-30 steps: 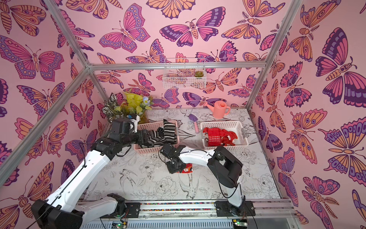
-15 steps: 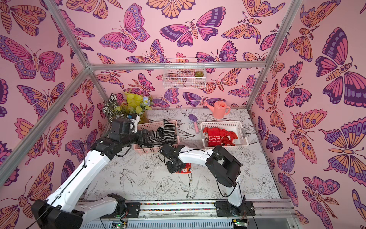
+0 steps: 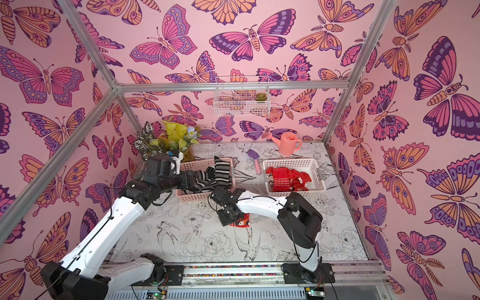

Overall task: Sort the socks into the basket by color
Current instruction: Pick up the sock at the center of the board.

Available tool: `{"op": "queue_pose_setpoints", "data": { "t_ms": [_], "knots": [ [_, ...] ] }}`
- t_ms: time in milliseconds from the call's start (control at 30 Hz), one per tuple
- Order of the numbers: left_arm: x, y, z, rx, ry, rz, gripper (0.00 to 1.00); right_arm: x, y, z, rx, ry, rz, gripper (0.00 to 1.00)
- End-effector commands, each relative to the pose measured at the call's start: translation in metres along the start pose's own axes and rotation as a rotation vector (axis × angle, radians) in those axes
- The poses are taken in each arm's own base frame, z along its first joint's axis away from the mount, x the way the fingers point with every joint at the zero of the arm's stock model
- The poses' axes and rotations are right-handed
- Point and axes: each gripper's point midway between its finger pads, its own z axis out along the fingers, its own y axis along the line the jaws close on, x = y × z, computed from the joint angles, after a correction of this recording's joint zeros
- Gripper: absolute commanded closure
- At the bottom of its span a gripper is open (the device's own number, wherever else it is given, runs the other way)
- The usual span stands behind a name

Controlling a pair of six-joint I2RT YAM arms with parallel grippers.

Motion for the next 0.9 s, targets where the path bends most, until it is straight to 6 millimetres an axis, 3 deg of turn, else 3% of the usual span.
{"op": "queue_pose_setpoints", "data": {
  "t_ms": [0,367,733,867],
  "knots": [
    [0.005,0.007,-0.001,-0.024,0.006,0.007,0.33,0.003,0.003,-0.014,-0.018,-0.011,-0.018,0.94],
    [0.005,0.008,0.001,-0.029,0.01,0.005,0.33,-0.004,0.003,-0.043,-0.073,-0.075,-0.008,0.95],
    [0.005,0.009,0.003,-0.034,0.013,0.005,0.33,-0.008,-0.014,-0.074,-0.109,-0.143,0.034,0.95],
    [0.005,0.01,0.004,-0.036,0.015,0.004,0.33,-0.013,-0.022,-0.094,-0.137,-0.195,0.056,0.95]
  ]
}}
